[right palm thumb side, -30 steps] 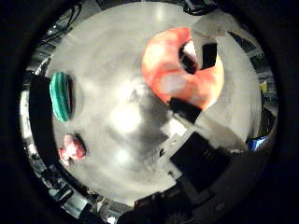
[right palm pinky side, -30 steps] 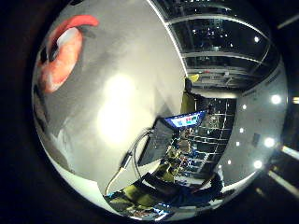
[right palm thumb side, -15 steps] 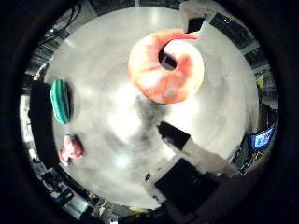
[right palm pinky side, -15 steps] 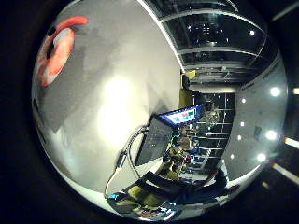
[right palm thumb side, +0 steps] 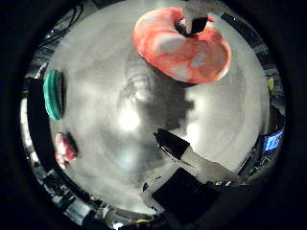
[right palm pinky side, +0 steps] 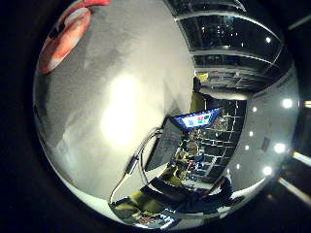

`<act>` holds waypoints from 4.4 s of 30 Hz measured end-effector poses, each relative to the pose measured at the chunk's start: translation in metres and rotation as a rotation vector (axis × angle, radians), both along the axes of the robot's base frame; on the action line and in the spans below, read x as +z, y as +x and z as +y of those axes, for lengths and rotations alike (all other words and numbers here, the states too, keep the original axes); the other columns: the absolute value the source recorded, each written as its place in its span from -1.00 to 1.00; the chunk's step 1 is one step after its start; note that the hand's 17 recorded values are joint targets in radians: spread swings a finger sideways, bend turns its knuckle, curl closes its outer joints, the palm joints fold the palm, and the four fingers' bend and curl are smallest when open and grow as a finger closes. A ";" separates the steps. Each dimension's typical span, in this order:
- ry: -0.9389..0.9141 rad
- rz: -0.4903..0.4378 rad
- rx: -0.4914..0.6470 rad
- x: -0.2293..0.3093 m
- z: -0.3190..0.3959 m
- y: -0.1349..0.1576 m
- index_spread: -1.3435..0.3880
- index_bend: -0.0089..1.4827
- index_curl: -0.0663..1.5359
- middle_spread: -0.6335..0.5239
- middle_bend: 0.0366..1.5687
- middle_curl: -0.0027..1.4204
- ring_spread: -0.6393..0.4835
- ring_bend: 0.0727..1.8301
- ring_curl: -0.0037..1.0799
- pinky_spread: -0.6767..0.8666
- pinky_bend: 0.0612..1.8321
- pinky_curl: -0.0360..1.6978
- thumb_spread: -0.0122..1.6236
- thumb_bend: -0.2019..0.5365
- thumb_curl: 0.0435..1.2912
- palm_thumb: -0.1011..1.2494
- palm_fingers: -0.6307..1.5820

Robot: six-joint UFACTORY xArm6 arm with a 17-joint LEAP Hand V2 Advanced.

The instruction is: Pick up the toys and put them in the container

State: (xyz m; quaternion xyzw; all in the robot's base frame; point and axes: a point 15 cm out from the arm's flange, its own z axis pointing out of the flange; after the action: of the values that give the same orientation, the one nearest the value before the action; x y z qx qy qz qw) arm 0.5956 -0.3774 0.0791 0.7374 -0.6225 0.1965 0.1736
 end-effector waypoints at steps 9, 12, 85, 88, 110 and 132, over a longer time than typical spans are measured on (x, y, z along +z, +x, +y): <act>-0.037 0.067 0.031 -0.005 0.009 -0.003 -0.05 0.27 -0.25 -0.16 -0.54 -0.53 0.22 -0.93 -0.87 0.55 -0.87 -0.76 0.06 -0.48 -0.44 0.51 0.10; -0.053 0.067 0.039 0.001 0.007 -0.002 -0.02 0.36 -0.23 -0.34 -0.36 -0.47 0.08 -0.90 -0.89 0.54 -0.91 -0.80 0.02 -0.47 -0.41 0.63 0.18; 0.455 0.347 0.344 0.186 0.582 -0.121 -0.06 -0.83 -0.41 0.13 -0.81 -0.39 0.40 -0.65 -0.41 0.34 -0.17 -0.68 0.14 -0.54 -0.19 0.47 -0.49; 0.443 0.400 0.341 0.174 0.578 -0.127 -0.04 -0.83 -0.51 0.18 -0.81 -0.44 0.46 -0.65 -0.42 0.42 -0.19 -0.69 0.14 -0.53 -0.23 0.46 -0.49; 0.481 0.218 0.027 0.252 0.316 -0.167 0.10 -0.76 -0.58 0.13 -0.66 -0.50 0.43 -0.71 -0.50 0.41 -0.49 -0.72 0.23 -0.52 -0.37 0.35 -0.29; 0.349 0.263 0.284 0.103 0.232 -0.191 0.02 -0.75 -0.53 0.05 -0.76 -0.55 0.38 -0.85 -0.57 0.38 -0.65 -0.69 0.15 -0.49 -0.27 0.63 -0.24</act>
State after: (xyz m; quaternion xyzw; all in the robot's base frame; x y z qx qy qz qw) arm 0.4045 -0.1458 0.1821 0.8555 -0.5092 0.0109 0.0937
